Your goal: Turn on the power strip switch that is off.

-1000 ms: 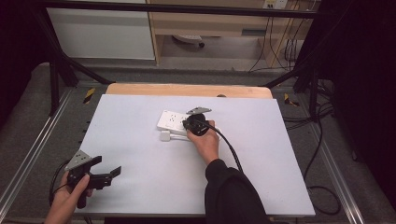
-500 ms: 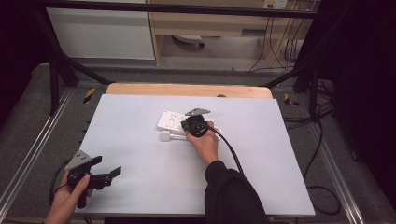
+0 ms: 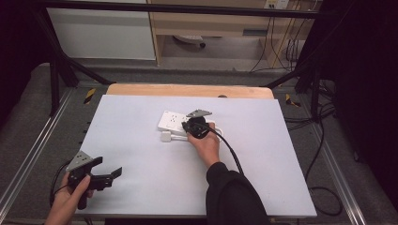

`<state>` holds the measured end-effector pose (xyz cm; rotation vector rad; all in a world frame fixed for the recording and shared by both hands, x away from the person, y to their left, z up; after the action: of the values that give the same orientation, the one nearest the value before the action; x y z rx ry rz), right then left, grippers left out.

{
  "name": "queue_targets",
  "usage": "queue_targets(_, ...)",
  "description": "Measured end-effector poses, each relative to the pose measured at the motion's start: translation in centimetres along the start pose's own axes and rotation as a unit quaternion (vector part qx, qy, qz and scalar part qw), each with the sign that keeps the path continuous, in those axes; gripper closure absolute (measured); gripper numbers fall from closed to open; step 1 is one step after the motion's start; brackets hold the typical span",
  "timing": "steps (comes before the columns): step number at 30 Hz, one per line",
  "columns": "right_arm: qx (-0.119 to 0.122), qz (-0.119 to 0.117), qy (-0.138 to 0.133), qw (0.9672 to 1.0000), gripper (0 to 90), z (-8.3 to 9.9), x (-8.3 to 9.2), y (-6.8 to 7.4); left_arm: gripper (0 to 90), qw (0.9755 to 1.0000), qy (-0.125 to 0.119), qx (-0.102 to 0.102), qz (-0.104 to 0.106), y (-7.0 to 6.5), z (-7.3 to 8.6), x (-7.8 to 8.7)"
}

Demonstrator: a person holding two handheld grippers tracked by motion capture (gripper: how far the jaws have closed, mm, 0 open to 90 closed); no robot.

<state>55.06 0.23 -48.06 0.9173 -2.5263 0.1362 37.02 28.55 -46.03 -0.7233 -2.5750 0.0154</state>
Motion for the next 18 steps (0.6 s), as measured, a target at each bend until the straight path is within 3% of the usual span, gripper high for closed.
queue_targets(18,0.002,0.003,0.003,1.0,90.0,0.27,0.01,-0.17,7.2,1.0,0.001,-0.001,0.001,-0.04,0.04,-0.02)
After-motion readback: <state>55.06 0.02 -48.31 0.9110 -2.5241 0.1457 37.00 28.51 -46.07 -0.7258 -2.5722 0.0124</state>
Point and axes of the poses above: each handheld gripper's, and its own axes: x roughly backward along the jaws, z roughly out of its underside, y roughly to its left, the point moved 7 cm from there along -x, roughly forward along the jaws, and after that the axes turned 7 degrees about -y, right-handed, at the moved point
